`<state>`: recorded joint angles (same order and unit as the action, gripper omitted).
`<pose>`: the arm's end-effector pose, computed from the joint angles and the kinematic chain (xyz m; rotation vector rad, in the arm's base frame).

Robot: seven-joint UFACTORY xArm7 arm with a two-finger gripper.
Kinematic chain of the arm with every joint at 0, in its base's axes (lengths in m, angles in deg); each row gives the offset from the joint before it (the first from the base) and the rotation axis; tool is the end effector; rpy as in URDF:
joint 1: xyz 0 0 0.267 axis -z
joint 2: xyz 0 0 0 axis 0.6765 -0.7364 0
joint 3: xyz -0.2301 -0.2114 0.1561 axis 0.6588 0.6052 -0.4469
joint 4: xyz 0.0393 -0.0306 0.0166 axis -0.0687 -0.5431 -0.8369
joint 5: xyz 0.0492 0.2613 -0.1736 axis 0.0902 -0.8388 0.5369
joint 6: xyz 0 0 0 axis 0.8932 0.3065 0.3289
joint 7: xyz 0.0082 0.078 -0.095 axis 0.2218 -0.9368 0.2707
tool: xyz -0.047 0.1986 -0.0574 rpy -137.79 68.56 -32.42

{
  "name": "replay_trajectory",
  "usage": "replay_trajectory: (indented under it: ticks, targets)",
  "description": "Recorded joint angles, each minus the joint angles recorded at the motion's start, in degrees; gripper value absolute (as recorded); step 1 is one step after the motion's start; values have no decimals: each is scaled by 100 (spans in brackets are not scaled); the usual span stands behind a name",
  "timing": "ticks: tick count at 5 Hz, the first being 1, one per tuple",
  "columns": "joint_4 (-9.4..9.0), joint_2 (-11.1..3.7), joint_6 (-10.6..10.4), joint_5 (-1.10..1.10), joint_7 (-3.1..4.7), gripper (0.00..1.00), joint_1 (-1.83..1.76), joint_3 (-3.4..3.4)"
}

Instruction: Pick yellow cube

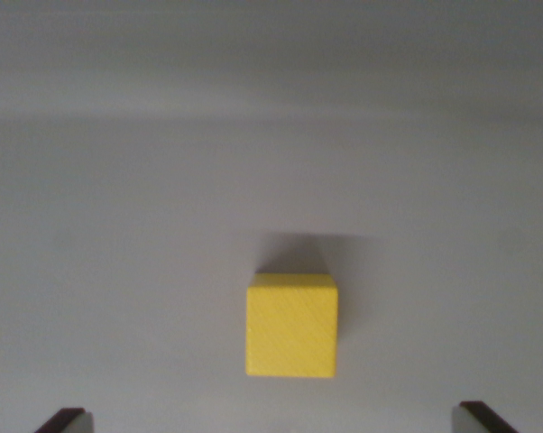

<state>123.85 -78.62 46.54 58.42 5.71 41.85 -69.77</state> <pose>0.5136 0.0166 0.2034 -3.1174 -0.0293 0.0644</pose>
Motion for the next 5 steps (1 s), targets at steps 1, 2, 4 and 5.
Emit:
replay_trajectory:
  ticks: [1, 2, 4, 5]
  targets:
    - [0, 0, 0, 0, 0, 0, 0, 0]
    - [-120, -186, -268, -31, 31, 0, 6, 5]
    - [-235, -365, -526, -61, 60, 0, 11, 9]
    - [-235, -365, -526, -61, 60, 0, 11, 9]
